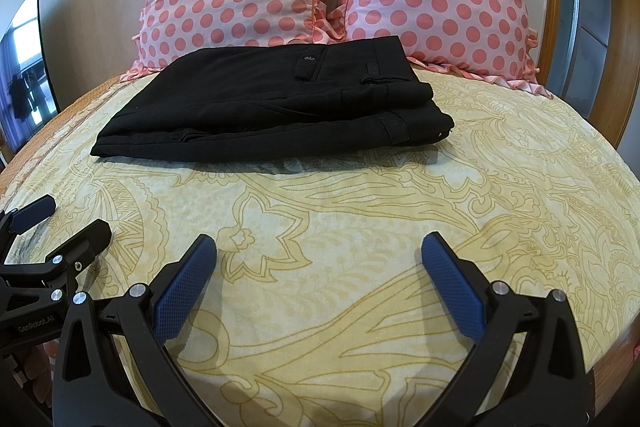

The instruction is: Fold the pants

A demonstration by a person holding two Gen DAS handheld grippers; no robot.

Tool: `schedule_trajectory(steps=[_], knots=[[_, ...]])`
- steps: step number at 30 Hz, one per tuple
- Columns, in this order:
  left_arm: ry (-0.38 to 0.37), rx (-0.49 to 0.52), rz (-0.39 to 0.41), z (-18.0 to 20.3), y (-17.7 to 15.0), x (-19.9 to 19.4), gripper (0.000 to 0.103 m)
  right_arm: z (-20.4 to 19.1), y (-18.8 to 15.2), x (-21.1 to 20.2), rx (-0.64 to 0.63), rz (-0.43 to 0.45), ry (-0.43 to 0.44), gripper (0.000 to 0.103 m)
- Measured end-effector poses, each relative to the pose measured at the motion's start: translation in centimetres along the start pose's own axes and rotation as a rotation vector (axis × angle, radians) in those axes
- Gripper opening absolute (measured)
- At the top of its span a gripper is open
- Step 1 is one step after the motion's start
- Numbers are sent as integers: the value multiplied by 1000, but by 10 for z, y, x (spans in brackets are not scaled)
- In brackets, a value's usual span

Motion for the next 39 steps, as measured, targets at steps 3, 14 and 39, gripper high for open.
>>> schedule_trajectory(steps=[3,14,39], knots=[[0,0,1,0,0,0,101,0,0,0,0,0,0,102],[-4,-1,-10,-3,0,1,101,0,0,0,0,0,0,102],[-2,-18,-56,-7,4,6,101,0,0,0,-1,-1,2,102]])
Point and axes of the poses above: each gripper's, at about its wrist camera, not at the fingertips, and x roughly the way its jaws point, z to its right, y to its top, the point moved 6 cm from there along x, roughly the way its jaws point, and after that the axes turned 14 degrees about x, right-handed, at the moved point
